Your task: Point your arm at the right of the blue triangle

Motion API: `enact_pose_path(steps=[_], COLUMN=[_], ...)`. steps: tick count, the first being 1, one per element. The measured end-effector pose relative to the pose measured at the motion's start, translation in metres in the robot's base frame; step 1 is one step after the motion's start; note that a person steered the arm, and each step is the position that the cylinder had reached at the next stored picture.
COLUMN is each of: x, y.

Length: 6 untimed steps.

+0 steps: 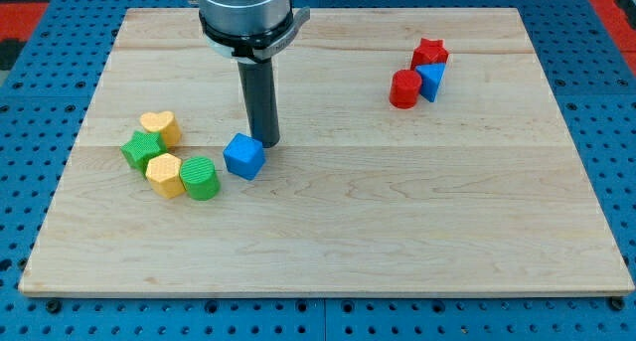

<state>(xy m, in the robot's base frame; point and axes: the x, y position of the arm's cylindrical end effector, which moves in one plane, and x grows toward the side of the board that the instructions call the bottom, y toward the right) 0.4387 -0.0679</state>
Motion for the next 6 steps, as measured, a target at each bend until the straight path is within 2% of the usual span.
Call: enact_pose_path(steps=[2,4,5,6], x=[0.003,0.000,-0.036,-0.087], y=[0.007,0.193,0.245,0.248])
